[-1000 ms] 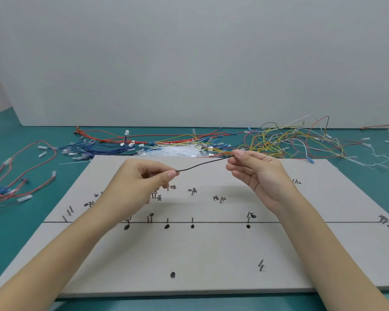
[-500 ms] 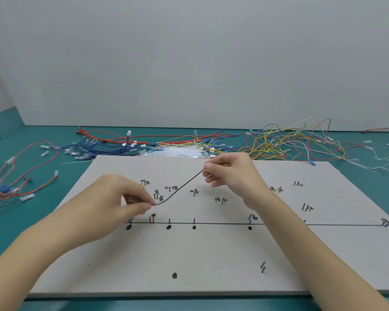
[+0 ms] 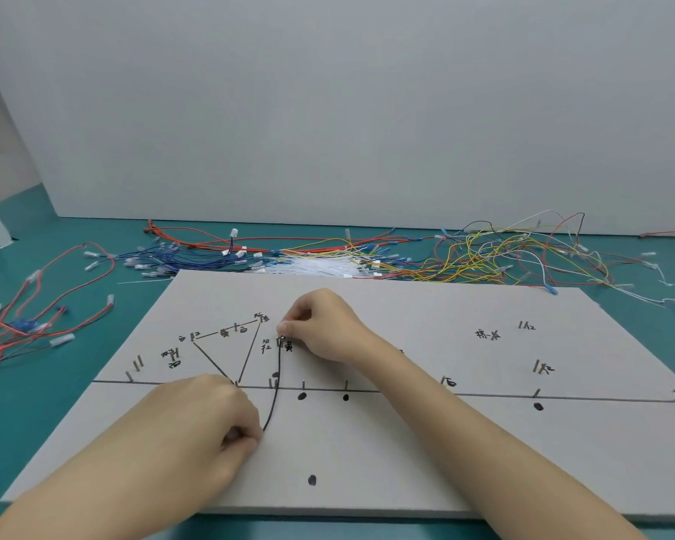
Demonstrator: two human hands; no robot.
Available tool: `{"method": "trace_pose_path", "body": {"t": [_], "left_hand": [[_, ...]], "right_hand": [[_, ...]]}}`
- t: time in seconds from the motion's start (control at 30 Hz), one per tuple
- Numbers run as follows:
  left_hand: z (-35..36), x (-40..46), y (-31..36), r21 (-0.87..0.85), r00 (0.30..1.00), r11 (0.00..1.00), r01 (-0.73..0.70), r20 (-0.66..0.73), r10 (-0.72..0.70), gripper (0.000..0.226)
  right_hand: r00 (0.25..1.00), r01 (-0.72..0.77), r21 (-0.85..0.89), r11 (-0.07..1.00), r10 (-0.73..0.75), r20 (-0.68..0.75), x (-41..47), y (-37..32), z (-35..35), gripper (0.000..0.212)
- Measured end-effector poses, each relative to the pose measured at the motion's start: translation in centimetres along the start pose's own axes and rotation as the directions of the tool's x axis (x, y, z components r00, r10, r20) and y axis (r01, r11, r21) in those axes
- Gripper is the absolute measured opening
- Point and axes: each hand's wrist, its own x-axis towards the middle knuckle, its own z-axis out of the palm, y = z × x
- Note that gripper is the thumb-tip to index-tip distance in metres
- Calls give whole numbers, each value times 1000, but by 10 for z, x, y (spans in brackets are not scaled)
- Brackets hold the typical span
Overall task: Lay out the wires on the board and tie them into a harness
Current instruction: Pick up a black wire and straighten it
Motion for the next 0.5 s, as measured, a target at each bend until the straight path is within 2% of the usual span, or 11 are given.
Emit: {"method": "trace_pose_path", "body": {"t": [0.33,0.5], "left_hand": [[-11,-3,-10,-131,1000,991,-7,-18,4,18],[-19,-6,-15,-144,999,989,14,-32,-18,16]], "right_hand": [[1000,-26,-5,1000,26,-4,-2,1,0,10],[999,-42,28,999,42,-6,-3,-1,-2,10]]}}
